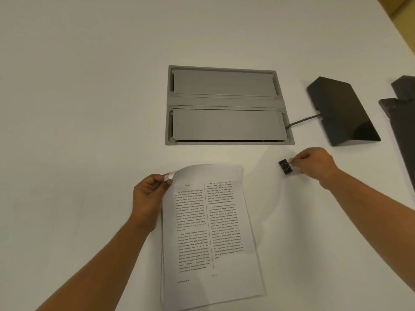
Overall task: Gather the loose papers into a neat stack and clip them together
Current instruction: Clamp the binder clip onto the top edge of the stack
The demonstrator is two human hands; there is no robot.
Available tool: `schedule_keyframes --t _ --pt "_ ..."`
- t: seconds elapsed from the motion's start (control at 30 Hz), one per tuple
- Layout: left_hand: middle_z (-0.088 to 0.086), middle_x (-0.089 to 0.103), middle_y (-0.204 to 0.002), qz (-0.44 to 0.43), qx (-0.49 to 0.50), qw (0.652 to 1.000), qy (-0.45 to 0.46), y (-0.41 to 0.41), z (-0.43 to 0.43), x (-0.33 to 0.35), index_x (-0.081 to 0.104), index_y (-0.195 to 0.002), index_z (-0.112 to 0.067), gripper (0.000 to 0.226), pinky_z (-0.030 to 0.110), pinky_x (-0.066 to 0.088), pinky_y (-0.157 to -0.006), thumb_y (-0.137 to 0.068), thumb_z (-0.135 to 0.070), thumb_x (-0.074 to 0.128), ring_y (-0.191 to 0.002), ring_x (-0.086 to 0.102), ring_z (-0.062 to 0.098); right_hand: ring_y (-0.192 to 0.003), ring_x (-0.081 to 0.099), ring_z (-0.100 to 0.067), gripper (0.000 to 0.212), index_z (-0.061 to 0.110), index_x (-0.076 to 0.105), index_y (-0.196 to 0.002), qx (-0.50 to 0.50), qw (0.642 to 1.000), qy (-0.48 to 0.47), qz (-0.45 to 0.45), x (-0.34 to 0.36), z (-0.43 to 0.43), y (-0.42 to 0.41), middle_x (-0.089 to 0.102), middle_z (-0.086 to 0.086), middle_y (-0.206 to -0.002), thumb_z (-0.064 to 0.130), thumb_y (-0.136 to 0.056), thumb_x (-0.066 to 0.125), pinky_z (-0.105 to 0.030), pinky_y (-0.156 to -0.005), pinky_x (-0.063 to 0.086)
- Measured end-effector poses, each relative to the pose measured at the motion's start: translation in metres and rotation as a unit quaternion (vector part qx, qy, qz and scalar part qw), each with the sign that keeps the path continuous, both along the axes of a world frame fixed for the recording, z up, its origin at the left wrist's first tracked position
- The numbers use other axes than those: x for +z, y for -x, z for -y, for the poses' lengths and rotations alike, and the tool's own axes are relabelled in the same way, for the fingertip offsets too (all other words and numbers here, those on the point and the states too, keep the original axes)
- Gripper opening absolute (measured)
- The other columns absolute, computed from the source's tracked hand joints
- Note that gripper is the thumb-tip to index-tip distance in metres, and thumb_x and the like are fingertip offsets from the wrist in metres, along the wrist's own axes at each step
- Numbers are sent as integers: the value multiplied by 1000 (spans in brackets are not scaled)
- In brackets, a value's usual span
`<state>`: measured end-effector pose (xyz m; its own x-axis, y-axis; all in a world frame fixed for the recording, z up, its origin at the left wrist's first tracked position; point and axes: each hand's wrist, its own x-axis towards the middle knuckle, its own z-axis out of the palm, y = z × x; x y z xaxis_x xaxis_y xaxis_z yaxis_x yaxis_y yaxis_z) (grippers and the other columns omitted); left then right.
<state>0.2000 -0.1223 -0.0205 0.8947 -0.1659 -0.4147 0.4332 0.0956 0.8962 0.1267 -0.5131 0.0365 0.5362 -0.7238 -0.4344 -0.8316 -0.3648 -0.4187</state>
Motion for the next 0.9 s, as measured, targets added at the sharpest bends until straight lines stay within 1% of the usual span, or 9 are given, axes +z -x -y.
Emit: schedule_keyframes --t 0.07,0.17,0.23,0.37,0.5,0.6,0.67,0.77,0.9 --pt "-4 77 -77 -1 1 1000 4 0 1 0 71 -81 -14 20 23 60 -65 -90 3 63 -71 73 11 -89 65 -32 11 9 70 -78 2 1000 -16 6 0 -2 1 70 -16 -92 17 -81 77 -33 -72 50" --pt "-3 78 -79 -3 -4 1000 -1 -1 0 -1 71 -82 -12 18 25 60 -67 -90 2 64 -73 73 13 -74 60 -24 12 7 69 -75 17 997 -66 21 7 -10 -1 69 -13 -82 14 -80 78 -26 -59 45" --pt "-2 78 -80 -3 -7 1000 -3 -1 0 -1 71 -83 -11 15 27 61 -70 -90 1 64 -75 73 14 -77 59 -21 11 4 70 -80 29 994 -99 38 14 -20 -5 68 -10 -84 12 -81 77 -27 -62 50" --pt "-2 78 -80 3 -8 1000 -3 -2 0 -1 71 -84 -11 15 27 61 -70 -90 1 64 -76 73 14 -86 69 -23 12 -3 70 -84 59 982 -164 74 30 -46 -18 72 -12 -92 6 -80 76 -28 -69 57" --pt "-4 77 -77 4 -1 1000 -1 -1 2 1 69 -84 -10 16 24 60 -68 -90 3 63 -72 73 11 -87 72 -19 15 -3 68 -85 133 972 -164 100 42 -77 -28 75 -8 -91 5 -77 78 -18 -61 55" --pt "-4 78 -77 1 -3 1000 4 -1 4 1 69 -85 -8 14 24 60 -68 -90 4 63 -72 73 11 -82 73 -17 30 9 68 -102 175 960 -186 114 51 -100 -36 74 -3 -93 4 -74 80 -11 -54 50" --pt "-2 78 -79 0 -3 1000 3 -1 2 0 70 -87 -6 12 24 60 -69 -89 4 64 -74 73 12 -83 75 -17 37 12 70 -107 214 950 -201 106 55 -114 -43 74 -2 -95 3 -73 80 -13 -60 53" --pt "-1 78 -80 -3 0 1000 8 -1 1 -1 70 -90 -4 10 24 60 -69 -89 4 64 -74 73 12 -81 75 -8 33 17 74 -101 281 941 -166 86 57 -134 -52 76 5 -90 8 -71 83 -12 -61 54" --pt "-2 78 -78 -6 -1 1000 11 -1 3 1 71 -87 -6 11 23 59 -67 -89 3 65 -73 73 11 -81 71 -4 42 19 75 -105 369 915 -108 123 62 -158 -65 72 8 -88 16 -66 89 -13 -75 57"
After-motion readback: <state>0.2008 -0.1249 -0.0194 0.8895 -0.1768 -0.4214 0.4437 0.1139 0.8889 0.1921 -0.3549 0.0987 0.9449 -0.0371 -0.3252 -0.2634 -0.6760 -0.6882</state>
